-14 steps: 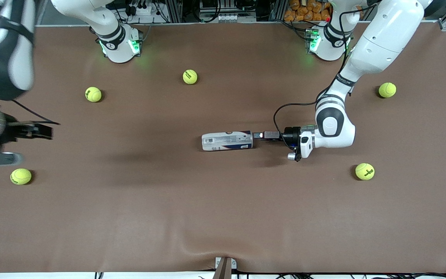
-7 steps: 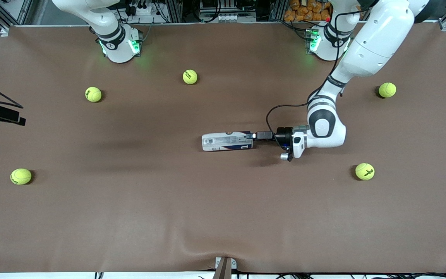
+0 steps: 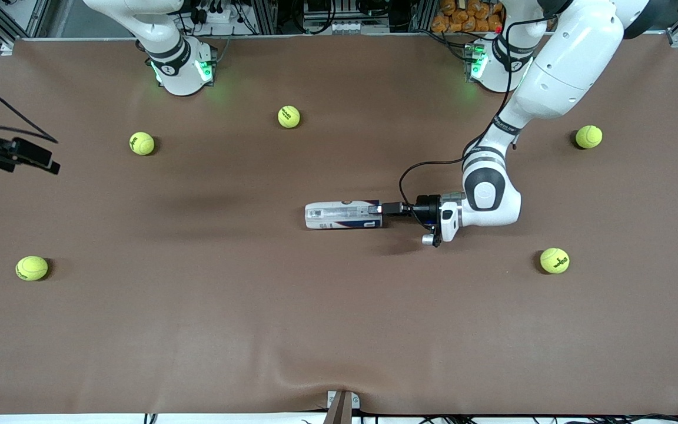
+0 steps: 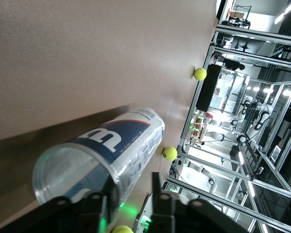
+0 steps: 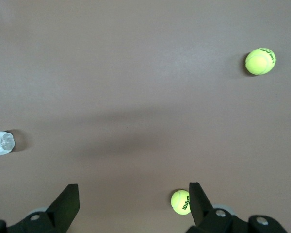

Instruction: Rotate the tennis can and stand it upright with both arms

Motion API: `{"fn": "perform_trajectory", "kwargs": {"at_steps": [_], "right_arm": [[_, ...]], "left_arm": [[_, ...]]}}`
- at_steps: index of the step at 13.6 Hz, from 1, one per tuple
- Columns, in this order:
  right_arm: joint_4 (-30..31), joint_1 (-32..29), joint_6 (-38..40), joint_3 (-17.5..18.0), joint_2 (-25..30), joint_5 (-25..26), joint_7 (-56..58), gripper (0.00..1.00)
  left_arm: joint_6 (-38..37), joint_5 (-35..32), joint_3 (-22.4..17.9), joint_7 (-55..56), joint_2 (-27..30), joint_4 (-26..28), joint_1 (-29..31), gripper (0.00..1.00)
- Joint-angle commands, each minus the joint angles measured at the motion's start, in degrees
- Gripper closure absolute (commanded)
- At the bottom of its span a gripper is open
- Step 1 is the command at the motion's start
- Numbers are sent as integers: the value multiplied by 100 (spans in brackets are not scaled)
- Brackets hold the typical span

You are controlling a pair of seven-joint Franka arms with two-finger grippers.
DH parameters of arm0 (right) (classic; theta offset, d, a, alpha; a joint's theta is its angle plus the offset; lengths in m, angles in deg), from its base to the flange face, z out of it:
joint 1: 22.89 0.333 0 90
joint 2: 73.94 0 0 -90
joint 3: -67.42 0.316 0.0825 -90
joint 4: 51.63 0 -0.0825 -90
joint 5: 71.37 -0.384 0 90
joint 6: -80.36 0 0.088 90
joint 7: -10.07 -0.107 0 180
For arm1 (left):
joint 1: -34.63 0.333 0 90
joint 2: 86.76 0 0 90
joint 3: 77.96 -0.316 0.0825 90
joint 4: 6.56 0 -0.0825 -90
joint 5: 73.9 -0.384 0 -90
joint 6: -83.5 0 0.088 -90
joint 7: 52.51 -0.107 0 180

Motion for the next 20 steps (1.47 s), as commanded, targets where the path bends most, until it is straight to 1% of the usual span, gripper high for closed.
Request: {"fn": "perform_trajectory", "kwargs": {"at_steps": [1, 3, 5, 7, 11, 13, 16, 17, 18, 19, 20], "right_arm": [[259, -363, -102, 146, 394, 70, -64, 0], [268, -399, -76, 146, 579, 79, -98, 0], [233, -399, 117, 164, 659, 123, -116, 0], [75, -373, 353, 163, 676, 350, -133, 0], [127, -311, 644, 172, 676, 255, -116, 0], [110, -250, 732, 181, 694, 237, -99, 0], [75, -66, 882, 172, 729, 237, -99, 0], [57, 13, 891, 172, 729, 237, -99, 0], [13, 31, 900, 172, 729, 237, -90, 0], [-22, 40, 908, 172, 720, 237, -81, 0], [-57, 75, 908, 172, 720, 237, -90, 0]], "left_arm": [[61, 113, 14, -118, -19, -123, -11, 100], [61, 78, 22, -22, 86, -246, -20, 100], [61, 25, 14, 275, 296, -343, -107, 100], [70, -385, 14, 994, 525, -492, -160, 100], [193, -1045, 5, 2077, 956, -633, -301, 100], [219, -1755, 5, 2883, 1036, -887, -388, 100], [237, -3230, -4, 4639, 1097, -1510, -651, 100], [237, -3888, -4, 5420, 1098, -1765, -766, 100], [202, -4748, 22, 6237, 1098, -2072, -784, 100], [80, -5443, 57, 6889, 1098, -2353, -802, 100], [-200, -5903, 153, 7400, 1089, -2608, -819, 100]]}}
